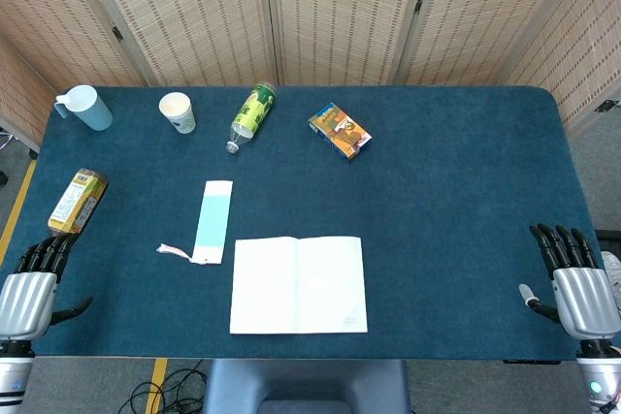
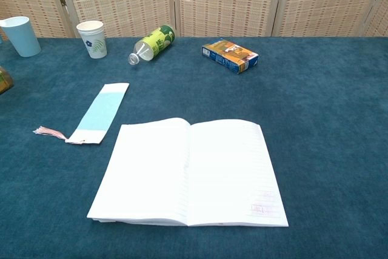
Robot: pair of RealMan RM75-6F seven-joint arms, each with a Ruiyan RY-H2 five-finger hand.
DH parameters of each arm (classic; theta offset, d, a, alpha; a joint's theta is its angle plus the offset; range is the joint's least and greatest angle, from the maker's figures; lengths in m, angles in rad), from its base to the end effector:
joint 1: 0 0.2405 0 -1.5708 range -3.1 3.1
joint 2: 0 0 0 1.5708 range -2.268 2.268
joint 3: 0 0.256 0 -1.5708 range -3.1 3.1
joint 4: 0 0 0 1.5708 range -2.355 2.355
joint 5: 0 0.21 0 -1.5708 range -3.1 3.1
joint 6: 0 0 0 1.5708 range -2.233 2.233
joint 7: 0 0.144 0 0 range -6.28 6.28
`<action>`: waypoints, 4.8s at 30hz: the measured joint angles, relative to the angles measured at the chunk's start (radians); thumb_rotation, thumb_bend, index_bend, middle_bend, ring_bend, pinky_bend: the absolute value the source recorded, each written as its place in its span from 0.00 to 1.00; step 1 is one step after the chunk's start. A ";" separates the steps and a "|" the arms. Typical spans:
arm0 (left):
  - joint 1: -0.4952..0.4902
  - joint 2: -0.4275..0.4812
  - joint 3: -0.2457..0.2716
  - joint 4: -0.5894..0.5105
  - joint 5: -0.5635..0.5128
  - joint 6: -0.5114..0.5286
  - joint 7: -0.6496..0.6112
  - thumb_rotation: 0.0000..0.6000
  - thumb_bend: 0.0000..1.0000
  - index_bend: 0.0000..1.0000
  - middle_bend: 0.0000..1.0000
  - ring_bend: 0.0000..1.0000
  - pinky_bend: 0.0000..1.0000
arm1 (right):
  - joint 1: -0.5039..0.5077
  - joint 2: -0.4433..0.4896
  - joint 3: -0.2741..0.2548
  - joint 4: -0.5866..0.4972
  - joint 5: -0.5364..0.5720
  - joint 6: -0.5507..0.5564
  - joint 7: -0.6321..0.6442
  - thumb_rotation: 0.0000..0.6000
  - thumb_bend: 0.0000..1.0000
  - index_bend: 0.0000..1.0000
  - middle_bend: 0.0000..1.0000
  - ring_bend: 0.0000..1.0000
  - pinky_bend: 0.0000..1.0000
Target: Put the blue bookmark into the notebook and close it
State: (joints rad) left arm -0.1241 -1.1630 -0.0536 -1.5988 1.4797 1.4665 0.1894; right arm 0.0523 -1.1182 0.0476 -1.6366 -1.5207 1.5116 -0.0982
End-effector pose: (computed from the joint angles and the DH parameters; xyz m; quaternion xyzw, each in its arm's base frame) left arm -0.3057 0.1938 0.1452 -0.6274 -0.3369 -0.3459 0.6109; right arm -0.3078 -0.1701 0.1592 0.6037 -0.3635 0.3687 0.6062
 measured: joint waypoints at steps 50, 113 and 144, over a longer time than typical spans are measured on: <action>-0.504 -0.093 -0.088 0.074 0.094 -0.500 -0.241 1.00 0.76 0.30 0.25 0.18 0.19 | 0.000 0.056 -0.013 -0.061 -0.093 0.033 -0.043 1.00 0.23 0.00 0.10 0.05 0.06; -0.761 -0.385 -0.071 0.416 -0.694 -0.736 0.289 1.00 0.36 0.33 0.31 0.17 0.16 | 0.017 0.045 0.004 -0.041 -0.045 -0.002 -0.014 1.00 0.23 0.00 0.10 0.05 0.06; -0.539 -0.270 0.108 0.415 -0.092 -0.488 -0.036 1.00 0.26 0.08 0.17 0.12 0.16 | 0.021 0.044 0.000 -0.055 -0.072 0.012 -0.030 1.00 0.23 0.00 0.10 0.05 0.06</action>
State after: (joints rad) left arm -0.6627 -1.4331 0.0545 -1.1838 1.3875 0.9785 0.1534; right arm 0.0730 -1.0744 0.0474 -1.6911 -1.5927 1.5236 -0.1279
